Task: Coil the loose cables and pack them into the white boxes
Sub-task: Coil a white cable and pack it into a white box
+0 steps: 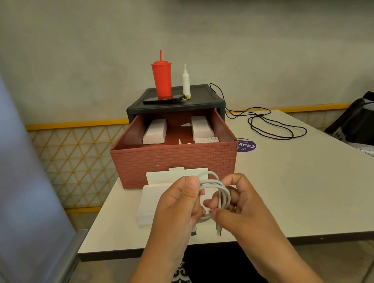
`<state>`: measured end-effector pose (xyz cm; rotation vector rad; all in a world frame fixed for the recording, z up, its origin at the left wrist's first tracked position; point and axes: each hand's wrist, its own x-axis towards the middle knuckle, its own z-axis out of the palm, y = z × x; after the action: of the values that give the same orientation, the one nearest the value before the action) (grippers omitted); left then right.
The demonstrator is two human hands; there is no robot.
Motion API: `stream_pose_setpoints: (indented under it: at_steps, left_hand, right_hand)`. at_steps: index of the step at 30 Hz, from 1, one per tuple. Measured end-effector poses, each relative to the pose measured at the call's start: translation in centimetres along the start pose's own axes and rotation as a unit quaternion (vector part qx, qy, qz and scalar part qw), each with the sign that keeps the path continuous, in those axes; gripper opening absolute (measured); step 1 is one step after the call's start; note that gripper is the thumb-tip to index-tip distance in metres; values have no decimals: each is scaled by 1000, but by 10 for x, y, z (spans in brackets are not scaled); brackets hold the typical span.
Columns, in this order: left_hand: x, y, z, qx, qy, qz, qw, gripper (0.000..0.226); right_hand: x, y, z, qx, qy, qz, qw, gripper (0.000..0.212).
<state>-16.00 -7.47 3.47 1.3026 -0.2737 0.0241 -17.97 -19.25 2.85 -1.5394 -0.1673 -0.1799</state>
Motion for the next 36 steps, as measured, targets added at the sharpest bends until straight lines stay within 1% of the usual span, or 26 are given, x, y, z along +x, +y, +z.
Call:
stream_pose_setpoints:
  at_steps: [1,3,5,8,11,14,18,22,25,27,28,30,31,34,36]
  left_hand:
    - [0,-1,-1,6,-3,2,1000,38]
    - [1,-2,-3,52,-23,21,998,38]
    - [3,-3,-3,98,-38,46,993,27]
    - [5,-6,-3,134,-41,74,987,28]
    - [3,-6,-1,174,0,100,980,28]
    - [4,-6,-1,192,47,105,975,19]
    - [4,-6,-2,201,71,117,970,21]
    - [5,-8,-2,239,101,149,954,22]
    - [4,-8,-3,234,127,140,954,24]
    - [4,-7,-3,199,137,102,965,29]
    - [5,-6,-3,159,137,70,975,32]
    - [7,-2,-3,43,129,-6,991,33]
    - [7,0,-3,-17,121,-35,992,30]
    - [5,2,2,-134,102,-77,983,28]
    - [4,-1,5,-214,96,-95,967,29]
  right_hand:
    - [0,1,0,-15,4,2,1000,38]
    - [1,2,-1,-46,13,10,999,39]
    - [1,3,-3,-68,21,17,997,38]
    - [0,3,-3,-90,27,22,995,39]
    - [-2,3,-2,-110,20,22,993,41]
    - [-4,-2,-4,-138,-13,32,990,41]
    - [-8,-8,-4,-151,-42,34,987,46]
    - [-13,-14,-7,-169,-42,30,984,56]
    - [-16,-20,-14,-202,-50,12,978,55]
    - [-17,-23,-18,-242,-57,-5,969,48]
    - [-17,-23,-20,-273,-58,-23,960,42]
    - [-14,-22,-20,-330,-33,-62,941,38]
    - [-13,-19,-20,-342,-7,-74,937,37]
    - [-11,-11,-19,-309,69,-96,944,34]
    - [-10,-7,-16,-250,86,-98,959,27]
